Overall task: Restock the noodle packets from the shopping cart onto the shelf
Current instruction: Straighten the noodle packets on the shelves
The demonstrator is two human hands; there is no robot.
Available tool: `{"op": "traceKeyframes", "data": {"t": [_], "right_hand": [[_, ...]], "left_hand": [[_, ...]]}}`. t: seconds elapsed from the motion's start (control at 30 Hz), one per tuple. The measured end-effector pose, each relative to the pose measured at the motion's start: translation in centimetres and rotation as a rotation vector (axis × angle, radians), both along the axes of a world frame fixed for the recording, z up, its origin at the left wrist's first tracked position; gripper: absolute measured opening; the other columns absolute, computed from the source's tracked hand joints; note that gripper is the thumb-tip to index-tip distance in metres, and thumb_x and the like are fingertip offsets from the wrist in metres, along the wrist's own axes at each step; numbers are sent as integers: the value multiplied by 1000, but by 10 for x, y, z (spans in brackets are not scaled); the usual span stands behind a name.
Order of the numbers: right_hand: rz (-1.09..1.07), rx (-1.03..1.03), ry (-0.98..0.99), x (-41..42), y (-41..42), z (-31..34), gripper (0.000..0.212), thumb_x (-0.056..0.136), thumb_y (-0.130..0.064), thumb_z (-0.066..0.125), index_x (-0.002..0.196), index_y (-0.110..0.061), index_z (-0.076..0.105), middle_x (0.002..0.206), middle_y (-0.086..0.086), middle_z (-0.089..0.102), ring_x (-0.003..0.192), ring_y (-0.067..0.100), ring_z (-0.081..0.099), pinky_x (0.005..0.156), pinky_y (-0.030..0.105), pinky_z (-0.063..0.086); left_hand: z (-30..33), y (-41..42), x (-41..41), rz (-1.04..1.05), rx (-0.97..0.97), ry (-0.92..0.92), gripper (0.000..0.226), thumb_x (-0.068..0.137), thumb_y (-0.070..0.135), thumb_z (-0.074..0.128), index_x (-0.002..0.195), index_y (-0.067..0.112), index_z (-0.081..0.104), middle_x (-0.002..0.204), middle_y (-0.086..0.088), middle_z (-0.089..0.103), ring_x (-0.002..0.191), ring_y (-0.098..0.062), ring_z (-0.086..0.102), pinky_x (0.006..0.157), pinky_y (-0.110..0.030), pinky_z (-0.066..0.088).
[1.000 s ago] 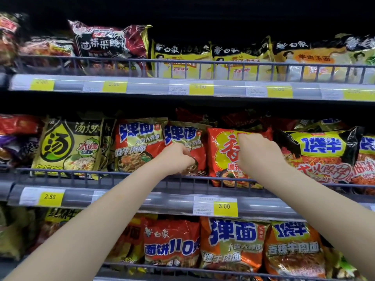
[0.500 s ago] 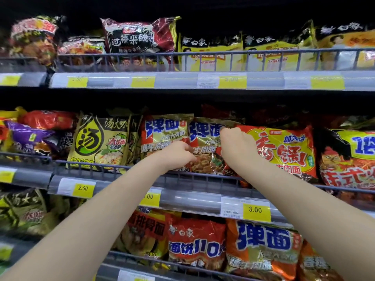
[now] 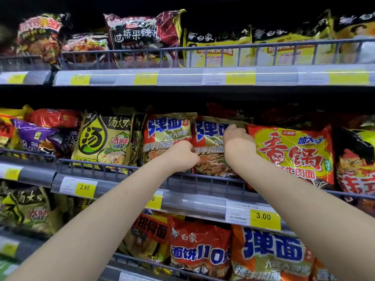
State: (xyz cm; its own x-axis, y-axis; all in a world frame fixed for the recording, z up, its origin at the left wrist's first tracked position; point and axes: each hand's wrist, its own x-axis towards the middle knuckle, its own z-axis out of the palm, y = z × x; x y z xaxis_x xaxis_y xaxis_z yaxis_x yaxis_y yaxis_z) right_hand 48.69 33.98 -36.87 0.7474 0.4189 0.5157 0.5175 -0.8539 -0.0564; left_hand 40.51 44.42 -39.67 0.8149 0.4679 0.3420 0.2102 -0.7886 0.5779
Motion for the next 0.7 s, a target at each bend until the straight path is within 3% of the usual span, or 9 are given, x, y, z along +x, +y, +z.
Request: {"op": "traceKeyframes", "data": {"t": [0.17,0.27,0.4,0.53,0.7], "right_hand": [[-11,9,26,4,-1,2,49,92,2,49,135,9,27,133,26,44,119,37,50,87,39,47],[-23,-7,31,4,-3,2,55,90,2,52,137,10,25,133,26,44,118,37,51,83,38,47],[-23,-35,14,3,-2,2,55,90,3,52,137,11,24,133,26,43,119,37,50,84,39,49],[-24,-48,-6,3,-1,0,54,90,2,52,135,11,25,131,26,44,119,36,49,85,39,49],[-24,-51,29,-3,-5,1,61,87,1,58,137,9,23,132,25,43,118,35,50,82,37,48]], "left_hand": [[-3,6,1,37,54,57,6,87,17,55,89,15,49,88,-5,48,78,-21,47,66,-28,40],[-4,7,2,34,48,93,15,87,18,55,96,7,60,83,-8,51,72,-21,49,65,-31,40],[-2,7,3,23,53,108,21,86,20,56,99,5,61,85,-9,53,73,-22,51,67,-32,43],[0,6,3,17,49,116,6,86,16,55,87,11,54,80,-9,48,69,-22,46,63,-32,39],[-1,4,7,14,38,68,21,88,17,56,72,19,44,89,-6,47,80,-22,48,66,-29,42]]}}
